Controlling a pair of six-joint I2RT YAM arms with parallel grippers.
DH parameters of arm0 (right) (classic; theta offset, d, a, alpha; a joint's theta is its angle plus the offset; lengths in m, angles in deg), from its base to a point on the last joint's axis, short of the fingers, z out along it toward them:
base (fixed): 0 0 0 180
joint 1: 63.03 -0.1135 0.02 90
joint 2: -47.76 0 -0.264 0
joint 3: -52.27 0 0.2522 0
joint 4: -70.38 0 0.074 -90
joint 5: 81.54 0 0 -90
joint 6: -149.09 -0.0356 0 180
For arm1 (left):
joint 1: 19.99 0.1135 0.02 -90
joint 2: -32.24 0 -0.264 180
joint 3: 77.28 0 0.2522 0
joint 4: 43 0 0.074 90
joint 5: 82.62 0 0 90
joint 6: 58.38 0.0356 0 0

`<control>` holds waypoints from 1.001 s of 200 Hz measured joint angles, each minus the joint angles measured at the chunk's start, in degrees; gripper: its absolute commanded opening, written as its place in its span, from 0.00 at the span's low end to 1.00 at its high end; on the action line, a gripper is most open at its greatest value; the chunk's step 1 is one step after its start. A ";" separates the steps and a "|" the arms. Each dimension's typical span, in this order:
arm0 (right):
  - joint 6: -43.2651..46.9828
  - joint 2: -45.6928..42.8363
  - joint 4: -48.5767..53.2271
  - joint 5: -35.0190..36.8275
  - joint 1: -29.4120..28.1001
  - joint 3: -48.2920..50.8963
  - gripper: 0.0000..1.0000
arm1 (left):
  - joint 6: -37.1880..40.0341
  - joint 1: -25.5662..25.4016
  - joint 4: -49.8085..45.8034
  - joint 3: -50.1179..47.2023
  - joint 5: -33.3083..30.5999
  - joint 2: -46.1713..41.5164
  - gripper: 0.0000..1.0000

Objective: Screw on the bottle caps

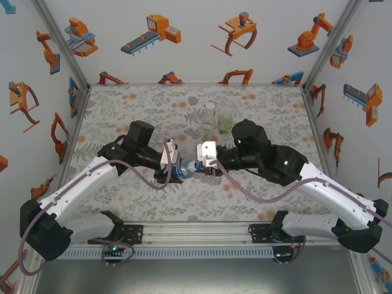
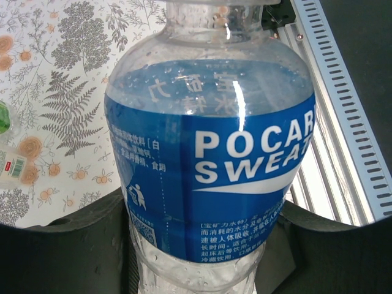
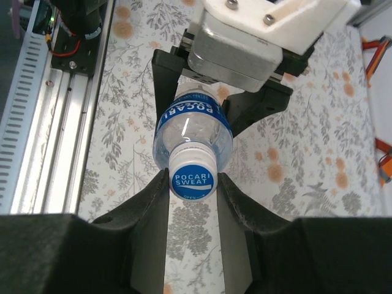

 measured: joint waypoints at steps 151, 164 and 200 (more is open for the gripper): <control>-98.42 -5.68 -17.09 30.16 -0.04 18.14 0.18 | -3.61 0.35 1.51 -0.57 -12.50 0.22 0.00; -101.48 -5.44 -15.98 31.04 -0.07 17.64 0.23 | -3.91 0.39 1.88 -0.57 -12.76 0.24 0.00; -100.59 -5.20 -13.35 32.30 -0.11 15.04 0.47 | -4.15 0.26 4.22 -0.57 -12.28 0.24 0.00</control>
